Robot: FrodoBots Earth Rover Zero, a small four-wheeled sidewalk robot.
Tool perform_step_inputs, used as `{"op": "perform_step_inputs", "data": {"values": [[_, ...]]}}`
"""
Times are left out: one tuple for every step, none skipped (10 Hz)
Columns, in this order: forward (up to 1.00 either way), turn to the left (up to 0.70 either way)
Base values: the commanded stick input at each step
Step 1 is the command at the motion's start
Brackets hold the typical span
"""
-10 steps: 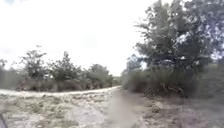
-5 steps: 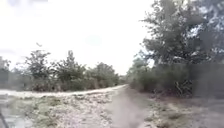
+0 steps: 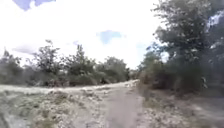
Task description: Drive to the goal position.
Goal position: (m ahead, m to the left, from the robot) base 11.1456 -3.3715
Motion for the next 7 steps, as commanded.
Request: {"op": "perform_step_inputs", "data": {"values": [[0.70,0.00],[0.70,0.00],[0.70,0.00],[0.70,0.00],[0.70,0.00],[0.70,0.00],[0.70,0.00]]}}
